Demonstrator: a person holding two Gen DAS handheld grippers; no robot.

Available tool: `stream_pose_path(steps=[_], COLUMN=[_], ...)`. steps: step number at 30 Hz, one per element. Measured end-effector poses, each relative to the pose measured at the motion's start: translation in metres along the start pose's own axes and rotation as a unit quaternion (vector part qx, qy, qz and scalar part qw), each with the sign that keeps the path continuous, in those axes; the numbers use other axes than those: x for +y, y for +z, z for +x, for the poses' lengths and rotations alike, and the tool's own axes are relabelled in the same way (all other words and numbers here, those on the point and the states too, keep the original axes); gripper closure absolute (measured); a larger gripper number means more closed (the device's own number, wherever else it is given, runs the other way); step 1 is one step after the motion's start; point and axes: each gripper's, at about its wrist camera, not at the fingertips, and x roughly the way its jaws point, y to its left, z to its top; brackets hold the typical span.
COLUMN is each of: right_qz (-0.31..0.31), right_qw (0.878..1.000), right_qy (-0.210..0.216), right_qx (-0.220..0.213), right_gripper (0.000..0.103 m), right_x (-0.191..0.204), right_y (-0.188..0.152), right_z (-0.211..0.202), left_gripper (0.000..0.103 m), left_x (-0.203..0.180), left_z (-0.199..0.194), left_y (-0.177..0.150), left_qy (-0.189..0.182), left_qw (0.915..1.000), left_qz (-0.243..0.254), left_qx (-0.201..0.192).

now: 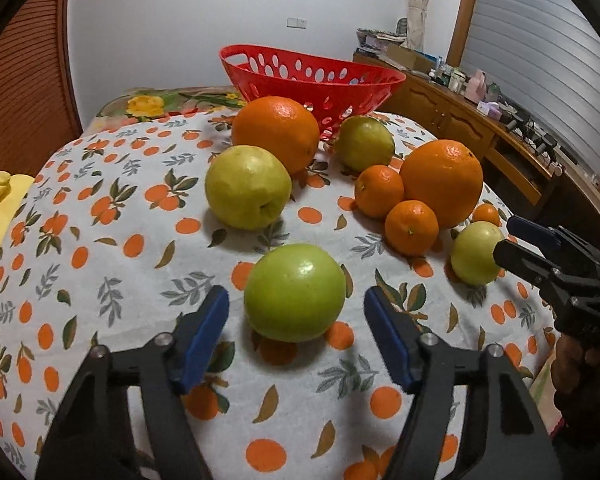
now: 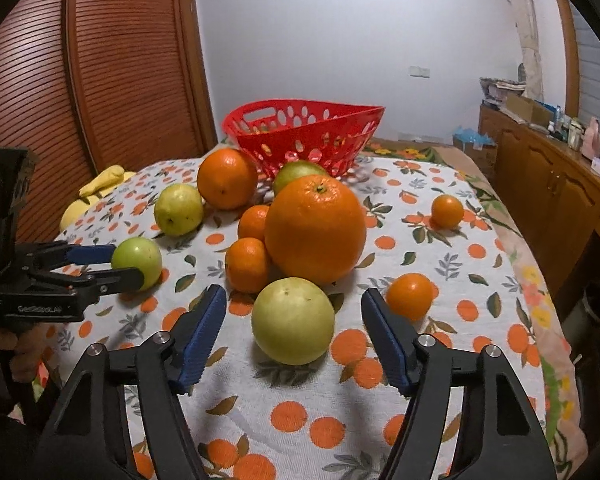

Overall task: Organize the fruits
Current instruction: 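Move left tool to the green apple while right tool approaches the pale green fruit, then close left tool on the green apple while right tool grips the pale green fruit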

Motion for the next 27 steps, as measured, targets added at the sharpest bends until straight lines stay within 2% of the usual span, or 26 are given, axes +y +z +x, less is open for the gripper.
stream_pose_path(steps=[2,5,18,26,27], right_qz=[-0.002,-0.008,-0.016,-0.019,-0.019], right_qw=[1.0,1.0,0.999,0.997,0.997], right_qy=[0.002,0.002,0.001,-0.011,-0.009], right_qx=[0.005,0.009,0.051,0.073,0.076], right_gripper=[0.035,0.035,0.036,0.046,0.051], right_x=[0.001,0.002,-0.001,0.002,0.002], right_y=[0.0,0.001,-0.003,-0.001,-0.001], right_z=[0.002,0.005,0.024,0.035,0.037], left_gripper=[0.039,0.049,0.05,0.05,0.05], left_x=[0.001,0.004,0.004,0.001,0.002], left_z=[0.005,0.013,-0.005,-0.02,-0.02], left_y=[0.002,0.003,0.003,0.005,0.005], left_qy=[0.0,-0.008,-0.015,-0.018,-0.018], left_qw=[1.0,0.9998,0.9998,0.9994,0.9994], left_qz=[-0.001,-0.007,-0.007,-0.004,-0.004], left_qx=[0.003,0.016,-0.012,-0.029,-0.03])
